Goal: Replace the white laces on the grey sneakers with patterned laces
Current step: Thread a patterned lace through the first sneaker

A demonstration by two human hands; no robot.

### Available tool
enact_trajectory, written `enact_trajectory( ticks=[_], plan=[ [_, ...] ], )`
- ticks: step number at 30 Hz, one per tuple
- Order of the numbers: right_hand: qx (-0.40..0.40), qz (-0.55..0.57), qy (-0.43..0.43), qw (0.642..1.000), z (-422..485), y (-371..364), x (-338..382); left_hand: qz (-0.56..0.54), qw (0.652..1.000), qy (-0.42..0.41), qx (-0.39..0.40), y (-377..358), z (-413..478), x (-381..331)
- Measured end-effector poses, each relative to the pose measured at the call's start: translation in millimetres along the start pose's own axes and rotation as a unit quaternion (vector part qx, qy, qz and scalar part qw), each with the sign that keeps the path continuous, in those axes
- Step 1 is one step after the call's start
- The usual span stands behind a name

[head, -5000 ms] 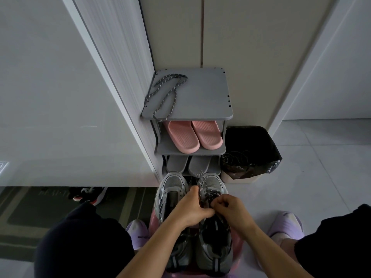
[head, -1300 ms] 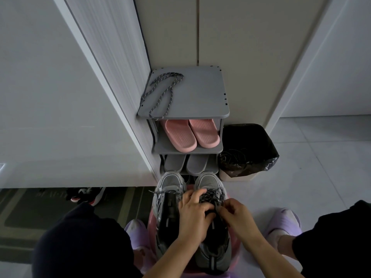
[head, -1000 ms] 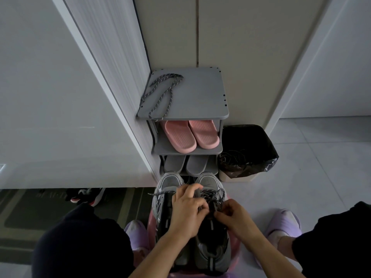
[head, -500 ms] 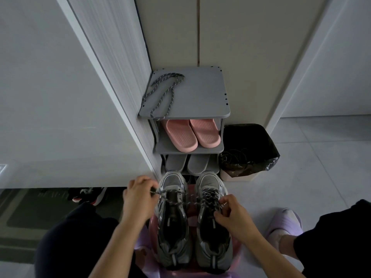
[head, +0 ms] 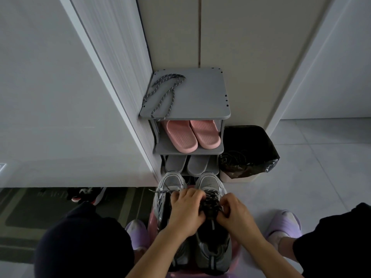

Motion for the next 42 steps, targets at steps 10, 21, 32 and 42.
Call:
enact_trajectory(
  ticks=[10, 21, 32, 42],
  plan=[
    [0.023, 0.023, -0.007, 0.999, -1.9, 0.7, -2.9, -0.045, 0.999, -0.023, -0.003, 23.2, -1.7, 32.5],
    [-0.040, -0.072, 0.110, 0.991, 0.2, -10.0, 14.0, -0.095, 0.990, -0.089, 0.053, 24.9, 4.4, 27.0],
    [0.003, -0.089, 0.132, 0.987, -5.5, -5.6, 7.4, 0.087, 0.996, -0.012, 0.028, 39.2, 10.9, 24.8],
    [0.000, -0.113, 0.040, 0.993, -1.8, -11.7, 19.4, -0.251, 0.947, 0.179, -0.094, 78.5, -1.0, 68.7]
  ],
)
Point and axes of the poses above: each hand's wrist, its own z-axis towards the middle knuckle, its own y-axis out of the back of the hand, x = y × z, the point moved 3 cm from there along z, towards the middle knuckle, and after that the axes turned 8 degrees about -y, right-handed, at the moved point
